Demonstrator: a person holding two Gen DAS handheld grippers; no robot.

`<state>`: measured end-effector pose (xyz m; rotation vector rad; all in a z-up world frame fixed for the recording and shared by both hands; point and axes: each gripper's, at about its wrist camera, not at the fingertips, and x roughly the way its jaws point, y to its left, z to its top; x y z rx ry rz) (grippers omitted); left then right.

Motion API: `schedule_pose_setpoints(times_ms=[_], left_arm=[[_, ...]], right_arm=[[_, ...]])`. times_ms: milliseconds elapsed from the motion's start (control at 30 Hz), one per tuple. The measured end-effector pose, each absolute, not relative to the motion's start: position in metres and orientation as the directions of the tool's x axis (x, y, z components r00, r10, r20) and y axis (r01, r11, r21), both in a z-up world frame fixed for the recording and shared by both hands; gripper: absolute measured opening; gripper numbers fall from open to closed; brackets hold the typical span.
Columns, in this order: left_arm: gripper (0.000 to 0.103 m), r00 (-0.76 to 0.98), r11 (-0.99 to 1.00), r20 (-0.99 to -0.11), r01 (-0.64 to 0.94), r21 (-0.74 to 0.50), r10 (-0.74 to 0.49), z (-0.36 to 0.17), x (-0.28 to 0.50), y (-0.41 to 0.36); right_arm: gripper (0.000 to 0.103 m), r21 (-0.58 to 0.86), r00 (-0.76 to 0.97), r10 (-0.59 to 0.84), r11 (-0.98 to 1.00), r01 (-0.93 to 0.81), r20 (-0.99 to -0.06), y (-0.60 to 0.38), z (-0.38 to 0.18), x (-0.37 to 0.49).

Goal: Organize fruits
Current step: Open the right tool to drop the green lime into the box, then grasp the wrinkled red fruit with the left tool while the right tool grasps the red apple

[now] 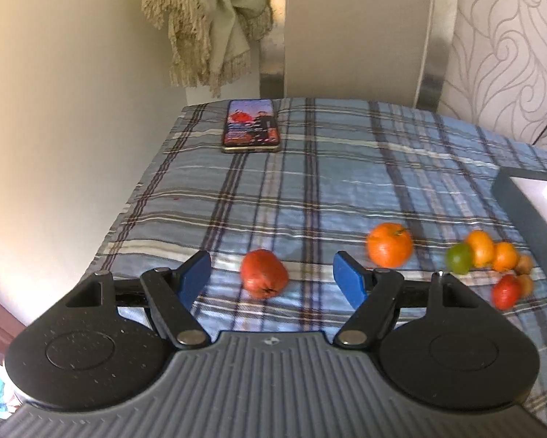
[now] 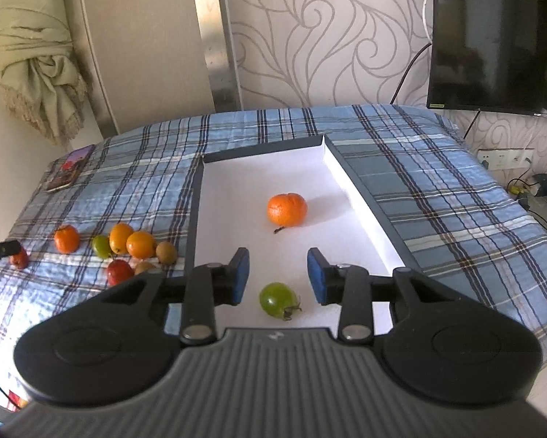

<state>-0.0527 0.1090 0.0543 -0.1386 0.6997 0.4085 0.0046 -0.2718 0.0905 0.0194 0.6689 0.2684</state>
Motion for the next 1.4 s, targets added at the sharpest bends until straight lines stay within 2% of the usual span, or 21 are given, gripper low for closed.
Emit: schedule_pose_setpoints(times_ms=[200, 467, 833, 1067, 1133, 1267, 1333, 1400], left_arm=[[0.078, 0.676, 0.911, -0.665, -0.413, 0.014, 0.317, 0.041, -0.045, 0.124], [0.078, 0.68, 0.931, -0.675, -0.365, 0.029, 0.288, 0.031, -0.031, 0.125], [0.078, 0.683, 0.943, -0.689, -0.333, 0.004, 0.244, 0.017, -0.028, 0.137], [0.077, 0.694, 0.946, -0.675, -0.323, 0.018, 0.25, 0.014, -0.028, 0.136], [0.075, 0.697, 0.947, -0.671, -0.321, 0.022, 0.252, 0.015, -0.029, 0.135], [0.067, 0.71, 0.953, -0.658, -0.299, 0.041, 0.251, 0.015, -0.029, 0.13], [0.062, 0.717, 0.956, -0.654, -0.291, 0.033, 0.241, 0.015, -0.029, 0.129], [0.053, 0.725, 0.96, -0.65, -0.278, 0.027, 0.228, 0.015, -0.029, 0.128]], right_arm=[[0.038, 0.09, 0.736, 0.355, 0.923, -0.375, -0.577, -0.246, 0.107, -0.007], [0.038, 0.077, 0.561, 0.46, 0.815, -0.575, -0.688, -0.178, 0.083, -0.004], [0.036, -0.021, 0.556, 0.441, 0.77, -0.638, -0.704, -0.125, 0.064, 0.014], [0.036, -0.178, 0.589, 0.349, 0.735, -0.655, -0.729, -0.102, 0.048, 0.014], [0.039, -0.244, 0.6, 0.328, 0.696, -0.676, -0.73, -0.093, 0.043, 0.009], [0.039, -0.382, 0.644, 0.302, 0.604, -0.7, -0.703, -0.083, 0.036, -0.006], [0.033, -0.365, 0.64, 0.298, 0.622, -0.693, -0.708, -0.085, 0.038, -0.002], [0.033, -0.313, 0.617, 0.306, 0.652, -0.691, -0.725, -0.089, 0.043, 0.004]])
